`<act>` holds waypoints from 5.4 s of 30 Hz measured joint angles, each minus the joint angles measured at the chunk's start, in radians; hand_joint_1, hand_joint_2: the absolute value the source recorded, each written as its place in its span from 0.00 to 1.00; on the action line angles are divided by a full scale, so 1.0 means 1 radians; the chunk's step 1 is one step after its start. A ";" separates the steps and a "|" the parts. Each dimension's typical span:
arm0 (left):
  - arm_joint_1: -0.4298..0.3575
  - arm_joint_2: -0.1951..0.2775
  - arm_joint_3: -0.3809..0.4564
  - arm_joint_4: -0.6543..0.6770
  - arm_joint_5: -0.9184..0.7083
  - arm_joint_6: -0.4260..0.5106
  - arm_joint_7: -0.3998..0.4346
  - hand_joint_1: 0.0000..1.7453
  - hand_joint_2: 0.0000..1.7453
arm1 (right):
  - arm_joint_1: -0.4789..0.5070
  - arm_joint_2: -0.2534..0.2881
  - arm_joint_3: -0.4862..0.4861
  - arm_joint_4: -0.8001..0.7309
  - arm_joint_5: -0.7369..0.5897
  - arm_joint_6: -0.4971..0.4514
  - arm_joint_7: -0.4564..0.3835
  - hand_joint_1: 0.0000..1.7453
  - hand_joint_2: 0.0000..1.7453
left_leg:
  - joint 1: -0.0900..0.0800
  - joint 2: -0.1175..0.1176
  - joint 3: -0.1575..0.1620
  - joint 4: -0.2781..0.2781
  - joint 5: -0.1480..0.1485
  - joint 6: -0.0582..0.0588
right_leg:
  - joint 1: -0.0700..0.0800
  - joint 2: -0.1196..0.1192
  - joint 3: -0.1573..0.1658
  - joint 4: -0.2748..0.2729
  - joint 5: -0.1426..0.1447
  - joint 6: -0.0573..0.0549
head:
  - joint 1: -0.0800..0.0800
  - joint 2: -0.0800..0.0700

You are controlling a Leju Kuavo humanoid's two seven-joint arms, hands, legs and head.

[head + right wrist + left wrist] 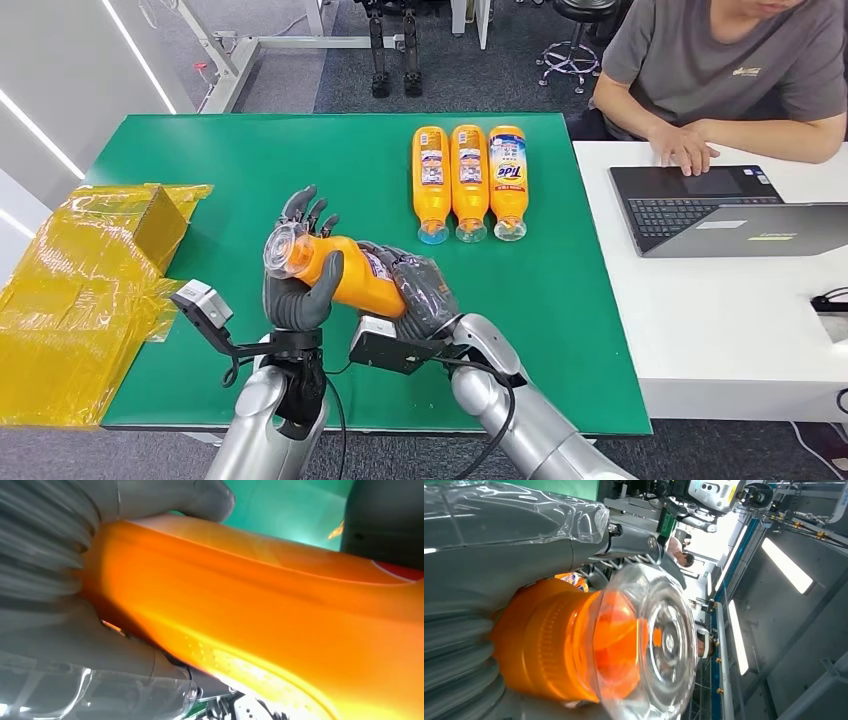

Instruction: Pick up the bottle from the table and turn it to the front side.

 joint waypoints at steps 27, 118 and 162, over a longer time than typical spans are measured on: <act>0.002 0.000 0.005 -0.001 0.005 0.026 -0.002 1.00 1.00 | -0.015 0.008 0.008 -0.009 0.023 -0.028 0.004 0.00 1.00 | 0.000 0.000 0.000 0.000 0.000 0.000 | 0.000 0.000 0.000 0.000 0.000 0.000 | 0.000 0.000; -0.316 0.377 0.090 0.262 -1.365 0.565 0.465 1.00 1.00 | 0.460 0.030 -0.237 -0.531 -0.348 -0.391 -0.259 0.00 1.00 | 0.001 0.003 0.000 -0.001 0.001 -0.001 | 0.000 0.003 -0.001 0.001 0.000 -0.002 | 0.000 0.000; -0.451 0.550 -0.027 0.824 -1.669 0.258 0.321 1.00 1.00 | 0.506 0.023 -0.242 -0.423 -0.437 -0.291 -0.307 0.00 1.00 | 0.001 0.004 0.001 -0.002 0.000 -0.005 | 0.001 0.003 -0.002 0.001 0.000 -0.006 | 0.000 0.000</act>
